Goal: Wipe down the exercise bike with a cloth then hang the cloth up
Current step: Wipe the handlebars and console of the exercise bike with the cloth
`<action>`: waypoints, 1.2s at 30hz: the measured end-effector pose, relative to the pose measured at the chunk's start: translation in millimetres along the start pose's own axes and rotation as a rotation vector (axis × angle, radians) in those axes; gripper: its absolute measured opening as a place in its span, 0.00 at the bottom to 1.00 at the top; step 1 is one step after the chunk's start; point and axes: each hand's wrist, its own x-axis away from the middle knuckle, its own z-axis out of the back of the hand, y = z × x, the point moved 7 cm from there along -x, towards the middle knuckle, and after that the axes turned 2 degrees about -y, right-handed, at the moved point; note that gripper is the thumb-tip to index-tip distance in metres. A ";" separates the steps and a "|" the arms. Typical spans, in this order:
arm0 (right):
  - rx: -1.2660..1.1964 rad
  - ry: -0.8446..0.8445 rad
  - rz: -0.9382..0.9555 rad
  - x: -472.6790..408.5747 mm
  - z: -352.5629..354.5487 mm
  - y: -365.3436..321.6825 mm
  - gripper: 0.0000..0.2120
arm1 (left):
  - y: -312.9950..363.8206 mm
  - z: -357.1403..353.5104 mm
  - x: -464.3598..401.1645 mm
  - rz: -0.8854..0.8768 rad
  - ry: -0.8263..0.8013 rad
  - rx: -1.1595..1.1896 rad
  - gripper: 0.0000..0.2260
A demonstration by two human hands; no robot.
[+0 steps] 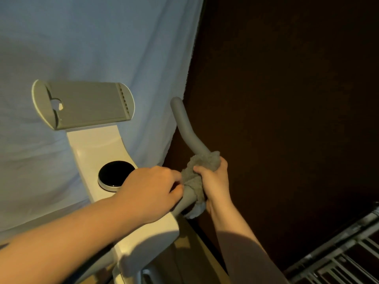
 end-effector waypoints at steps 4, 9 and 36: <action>0.091 -0.035 0.002 -23.8 -0.1 -19.2 0.23 | 1.9 1.2 -2.3 0.000 -0.001 -0.008 0.12; 0.246 -0.170 0.192 -18.8 -2.3 -26.4 0.25 | 1.4 1.6 1.0 0.012 -0.003 -0.004 0.11; 0.407 -0.402 0.275 -35.1 -18.8 -59.8 0.24 | 4.3 2.8 0.0 -0.008 0.006 -0.025 0.13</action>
